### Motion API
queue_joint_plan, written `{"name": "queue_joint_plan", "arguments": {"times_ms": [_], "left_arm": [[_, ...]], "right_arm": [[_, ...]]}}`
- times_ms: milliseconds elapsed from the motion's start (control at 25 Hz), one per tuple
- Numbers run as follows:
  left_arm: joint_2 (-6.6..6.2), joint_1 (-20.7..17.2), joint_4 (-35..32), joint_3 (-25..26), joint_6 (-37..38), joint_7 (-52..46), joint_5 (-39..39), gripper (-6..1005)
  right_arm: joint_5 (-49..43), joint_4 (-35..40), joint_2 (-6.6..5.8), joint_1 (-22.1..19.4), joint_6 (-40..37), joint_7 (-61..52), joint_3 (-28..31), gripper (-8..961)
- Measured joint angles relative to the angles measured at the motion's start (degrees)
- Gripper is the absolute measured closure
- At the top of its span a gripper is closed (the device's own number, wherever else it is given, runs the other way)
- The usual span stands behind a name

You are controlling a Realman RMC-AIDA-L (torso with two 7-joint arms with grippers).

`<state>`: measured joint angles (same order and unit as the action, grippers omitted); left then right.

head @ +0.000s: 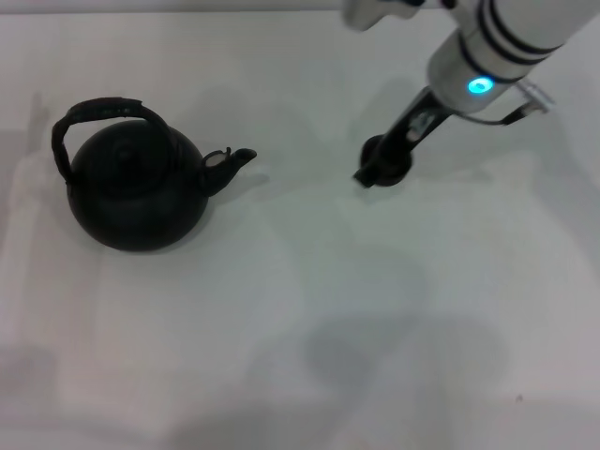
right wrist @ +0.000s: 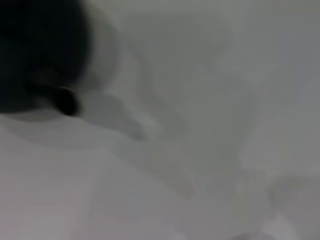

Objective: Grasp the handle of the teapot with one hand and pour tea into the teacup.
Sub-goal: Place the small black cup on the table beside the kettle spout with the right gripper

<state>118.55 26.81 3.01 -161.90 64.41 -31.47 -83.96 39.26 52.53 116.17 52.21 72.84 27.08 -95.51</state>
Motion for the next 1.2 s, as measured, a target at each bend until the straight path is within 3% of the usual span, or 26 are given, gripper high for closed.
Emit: {"name": "queue_joint_plan", "arguments": {"times_ms": [200, 480, 840, 1200], "left_arm": [[0.09, 0.00, -0.15, -0.12, -0.05, 0.00, 0.16, 208], [0.10, 0.00, -0.36, -0.30, -0.08, 0.00, 1.67, 209], [0.22, 0.07, -0.38, -0.27, -0.08, 0.00, 1.70, 209], [0.28, 0.07, -0.38, -0.25, -0.08, 0.00, 1.69, 210]], "right_arm": [[6.58, -0.71, 0.03, 2.61, -2.62, -0.22, -8.70, 220], [11.27, -0.81, 0.02, 4.21, -6.46, -0.32, -15.82, 220], [14.40, -1.61, 0.03, 5.77, -9.36, -2.92, -22.48, 219], [14.84, -3.59, 0.03, 5.74, -10.98, -3.96, -24.93, 219]]}}
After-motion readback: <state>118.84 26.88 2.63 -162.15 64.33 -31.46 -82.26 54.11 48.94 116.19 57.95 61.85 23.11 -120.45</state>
